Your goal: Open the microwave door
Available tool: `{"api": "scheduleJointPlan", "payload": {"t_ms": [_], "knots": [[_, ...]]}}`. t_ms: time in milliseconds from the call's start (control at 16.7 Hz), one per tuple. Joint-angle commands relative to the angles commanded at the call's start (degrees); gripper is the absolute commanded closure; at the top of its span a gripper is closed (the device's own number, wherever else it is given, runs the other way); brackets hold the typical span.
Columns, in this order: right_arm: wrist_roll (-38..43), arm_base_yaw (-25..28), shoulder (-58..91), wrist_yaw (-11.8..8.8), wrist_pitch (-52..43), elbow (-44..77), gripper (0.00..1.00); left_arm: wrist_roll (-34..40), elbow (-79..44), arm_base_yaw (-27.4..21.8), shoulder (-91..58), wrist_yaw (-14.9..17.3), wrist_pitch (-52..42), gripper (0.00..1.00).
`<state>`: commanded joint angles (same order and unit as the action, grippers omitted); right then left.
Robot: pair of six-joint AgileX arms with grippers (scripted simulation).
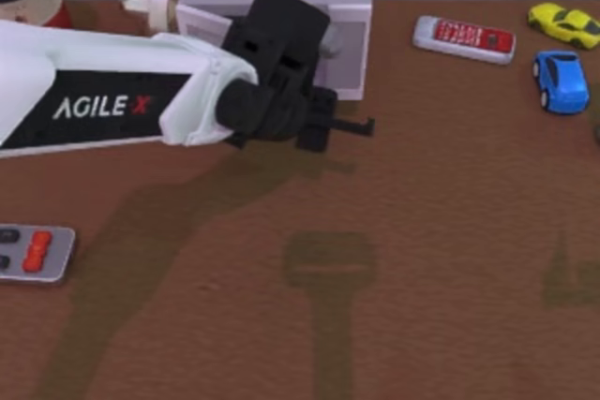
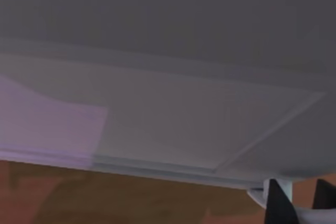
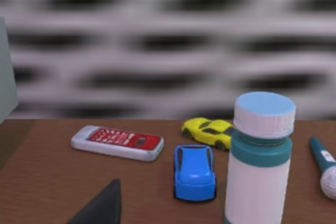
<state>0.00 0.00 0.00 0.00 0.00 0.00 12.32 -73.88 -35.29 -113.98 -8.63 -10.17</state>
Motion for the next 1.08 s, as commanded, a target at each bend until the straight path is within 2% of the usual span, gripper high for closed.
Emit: {"api": "scheduleJointPlan", "payload": {"t_ms": [240,1080], "knots": [[0.0,0.0,0.0,0.0,0.0,0.0,0.00,-3.0,2.6,1.1,2.0,2.6,1.4,1.00],[0.0,0.0,0.0,0.0,0.0,0.0,0.00,-3.1,2.7,1.1,2.1,2.7,1.4,1.00]]}}
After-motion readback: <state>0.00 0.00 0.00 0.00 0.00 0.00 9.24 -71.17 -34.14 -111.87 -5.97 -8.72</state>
